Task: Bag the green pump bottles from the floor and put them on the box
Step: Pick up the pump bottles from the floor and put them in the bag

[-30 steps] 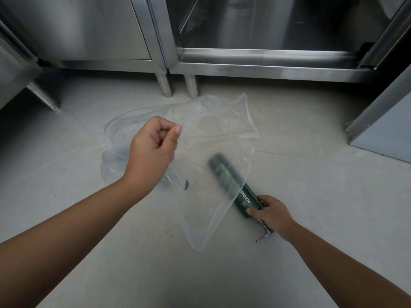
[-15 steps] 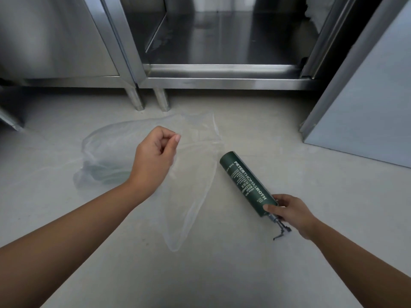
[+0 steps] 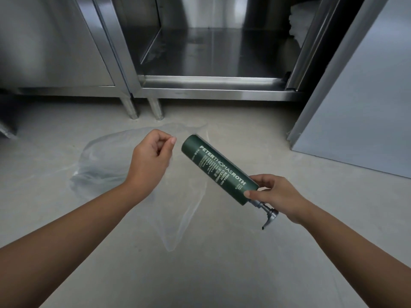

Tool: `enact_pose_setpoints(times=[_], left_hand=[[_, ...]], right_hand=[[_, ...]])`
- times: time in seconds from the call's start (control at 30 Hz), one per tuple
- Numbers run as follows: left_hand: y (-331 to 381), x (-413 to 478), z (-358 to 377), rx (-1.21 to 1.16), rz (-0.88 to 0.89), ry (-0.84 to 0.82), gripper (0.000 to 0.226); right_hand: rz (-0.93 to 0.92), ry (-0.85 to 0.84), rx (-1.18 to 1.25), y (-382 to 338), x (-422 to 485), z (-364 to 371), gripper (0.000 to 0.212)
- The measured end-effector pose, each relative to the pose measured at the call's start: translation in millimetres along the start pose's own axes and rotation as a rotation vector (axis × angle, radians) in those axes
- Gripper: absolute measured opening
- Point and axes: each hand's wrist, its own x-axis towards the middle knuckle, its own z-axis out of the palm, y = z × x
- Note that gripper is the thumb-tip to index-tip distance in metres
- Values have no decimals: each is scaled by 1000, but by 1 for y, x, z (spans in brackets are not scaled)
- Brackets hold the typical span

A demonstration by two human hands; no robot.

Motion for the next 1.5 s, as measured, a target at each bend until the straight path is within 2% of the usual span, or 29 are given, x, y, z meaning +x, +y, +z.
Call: enact_pose_setpoints(times=[0.33, 0.53, 0.8, 0.9, 1.23, 1.33, 1.5], left_hand=[[15, -3, -49, -124, 19, 73, 21], [21, -14, -76, -154, 1, 62, 16], [21, -23, -108, -188, -20, 68, 17], [17, -24, -112, -195, -36, 58, 18], [6, -23, -128, -186, -32, 46, 16], [4, -23, -131, -197, -23, 39, 9], [3, -24, -129, -188, -37, 29, 14]], right_hand=[[-35, -92, -38, -41, 28, 76, 31], [-13, -144, -64, -50, 53, 126, 24], [-45, -183, -129, -55, 94, 186, 45], [-59, -192, -163, -59, 107, 200, 48], [-113, -147, -208, -55, 131, 227, 33], [-111, -112, -231, -45, 136, 230, 38], [-123, -134, -333, -32, 139, 227, 37]])
